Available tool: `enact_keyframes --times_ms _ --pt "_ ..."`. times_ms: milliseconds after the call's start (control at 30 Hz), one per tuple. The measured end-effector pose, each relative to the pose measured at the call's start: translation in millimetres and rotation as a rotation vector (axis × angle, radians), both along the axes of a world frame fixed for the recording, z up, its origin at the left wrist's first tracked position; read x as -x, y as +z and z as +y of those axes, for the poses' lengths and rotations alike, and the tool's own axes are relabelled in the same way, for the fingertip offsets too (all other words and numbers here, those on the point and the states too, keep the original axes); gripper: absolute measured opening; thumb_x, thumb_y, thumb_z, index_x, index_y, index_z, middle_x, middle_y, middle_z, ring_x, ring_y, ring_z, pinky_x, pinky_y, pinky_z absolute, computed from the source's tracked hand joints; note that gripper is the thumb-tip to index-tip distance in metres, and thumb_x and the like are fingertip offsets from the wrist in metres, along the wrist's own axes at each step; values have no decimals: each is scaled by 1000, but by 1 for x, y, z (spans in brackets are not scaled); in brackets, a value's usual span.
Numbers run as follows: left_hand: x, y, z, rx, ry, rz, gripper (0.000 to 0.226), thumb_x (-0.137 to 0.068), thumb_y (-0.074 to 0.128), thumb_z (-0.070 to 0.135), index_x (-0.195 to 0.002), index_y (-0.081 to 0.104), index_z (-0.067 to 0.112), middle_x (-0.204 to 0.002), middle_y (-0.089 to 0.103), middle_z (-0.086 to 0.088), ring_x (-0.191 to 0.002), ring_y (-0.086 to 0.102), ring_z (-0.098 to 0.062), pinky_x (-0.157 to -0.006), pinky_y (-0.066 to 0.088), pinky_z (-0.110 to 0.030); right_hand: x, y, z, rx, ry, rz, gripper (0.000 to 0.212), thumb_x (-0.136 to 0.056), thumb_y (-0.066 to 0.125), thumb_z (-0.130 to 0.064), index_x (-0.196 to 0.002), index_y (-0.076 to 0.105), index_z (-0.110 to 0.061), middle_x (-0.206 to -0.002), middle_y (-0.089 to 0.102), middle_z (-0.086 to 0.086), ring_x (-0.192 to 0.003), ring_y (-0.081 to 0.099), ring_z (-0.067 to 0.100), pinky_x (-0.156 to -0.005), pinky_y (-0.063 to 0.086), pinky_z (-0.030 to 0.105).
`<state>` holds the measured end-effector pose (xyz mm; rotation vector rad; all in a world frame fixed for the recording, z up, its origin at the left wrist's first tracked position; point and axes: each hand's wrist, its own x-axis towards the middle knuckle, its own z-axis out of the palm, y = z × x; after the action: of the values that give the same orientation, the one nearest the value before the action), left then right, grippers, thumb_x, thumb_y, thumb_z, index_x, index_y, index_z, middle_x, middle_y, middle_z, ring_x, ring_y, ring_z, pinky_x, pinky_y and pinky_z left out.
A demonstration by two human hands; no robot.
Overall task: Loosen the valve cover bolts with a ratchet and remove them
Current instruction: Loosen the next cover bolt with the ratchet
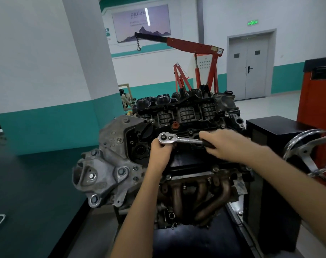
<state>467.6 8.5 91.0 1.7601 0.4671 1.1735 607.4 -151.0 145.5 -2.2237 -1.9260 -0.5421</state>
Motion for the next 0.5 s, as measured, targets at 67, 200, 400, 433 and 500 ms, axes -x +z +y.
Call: enact_keyframes --times_ms 67,200,400,433,500 --pt "2 -4 1 56 -3 -27 30 -93 61 11 -66 63 25 -66 64 14 -68 61 0 -71 47 -17 29 -35 -4 -113 -19 160 15 -94 53 -28 -100 41 -22 -86 61 3 -78 63 29 -63 46 34" --pt "-5 -4 -4 65 13 -39 44 -95 64 23 -62 35 20 -57 33 5 -57 32 -9 -58 30 -27 107 -92 4 -346 -76 662 13 -96 53 -24 -99 42 -18 -78 55 0 -71 59 24 -55 39 26" --pt "-3 0 1 74 -12 -43 47 -93 64 16 -59 32 23 -62 30 -3 -60 31 -15 -59 33 -24 140 -105 26 -327 -87 844 31 -96 48 -16 -124 37 -11 -93 59 9 -90 63 29 -68 47 34" --pt "-3 2 4 72 -9 -4 48 -92 65 17 -58 33 25 -62 31 -2 -62 31 -17 -60 30 -29 124 -100 18 -269 -81 772 29 -94 50 -16 -120 37 -13 -90 56 8 -89 63 30 -67 46 34" --pt "-3 5 6 44 -10 52 48 -91 64 16 -52 38 29 -57 36 8 -61 33 -12 -63 30 -31 79 -78 1 -137 -50 567 22 -93 51 -17 -112 39 -16 -84 53 7 -85 62 33 -66 46 35"
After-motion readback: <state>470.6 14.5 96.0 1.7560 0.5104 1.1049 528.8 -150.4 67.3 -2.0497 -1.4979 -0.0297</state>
